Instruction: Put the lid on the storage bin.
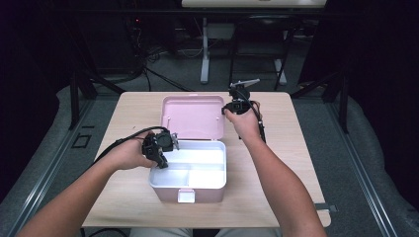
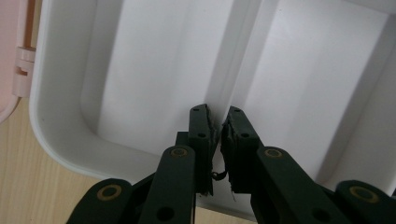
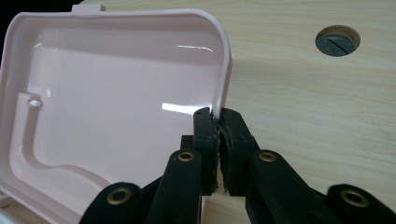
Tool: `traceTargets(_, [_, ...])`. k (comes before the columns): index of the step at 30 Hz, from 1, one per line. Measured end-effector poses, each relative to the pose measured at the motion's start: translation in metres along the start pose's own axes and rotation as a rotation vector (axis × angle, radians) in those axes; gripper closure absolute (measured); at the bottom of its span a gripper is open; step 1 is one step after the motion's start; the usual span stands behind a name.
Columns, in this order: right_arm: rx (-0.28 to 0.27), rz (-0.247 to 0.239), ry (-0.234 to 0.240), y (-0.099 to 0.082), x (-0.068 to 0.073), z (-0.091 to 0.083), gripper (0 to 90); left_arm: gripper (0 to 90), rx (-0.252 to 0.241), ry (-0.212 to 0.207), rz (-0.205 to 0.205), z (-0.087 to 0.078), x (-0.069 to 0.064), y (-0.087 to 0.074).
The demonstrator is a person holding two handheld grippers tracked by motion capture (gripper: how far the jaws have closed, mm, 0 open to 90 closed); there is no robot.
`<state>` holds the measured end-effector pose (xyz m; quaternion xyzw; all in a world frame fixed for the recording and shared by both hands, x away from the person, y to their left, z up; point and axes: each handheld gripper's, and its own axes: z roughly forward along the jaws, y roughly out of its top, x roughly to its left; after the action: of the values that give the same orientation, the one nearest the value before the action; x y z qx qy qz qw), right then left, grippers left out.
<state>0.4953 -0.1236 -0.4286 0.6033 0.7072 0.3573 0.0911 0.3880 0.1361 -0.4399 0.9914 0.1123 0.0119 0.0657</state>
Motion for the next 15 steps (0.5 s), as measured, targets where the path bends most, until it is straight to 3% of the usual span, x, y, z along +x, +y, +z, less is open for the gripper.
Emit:
traceTargets(8, [-0.047, -0.003, 0.030, -0.002, 0.002, -0.013, 86.7, 82.3, 0.005, -0.001, 0.000, 0.000, 0.000, 0.000])
traceTargets(15, [-0.082, -0.040, 0.040, -0.005, 0.005, -0.025, 87.1, 82.2, -0.016, -0.005, -0.010, 0.000, 0.000, -0.002])
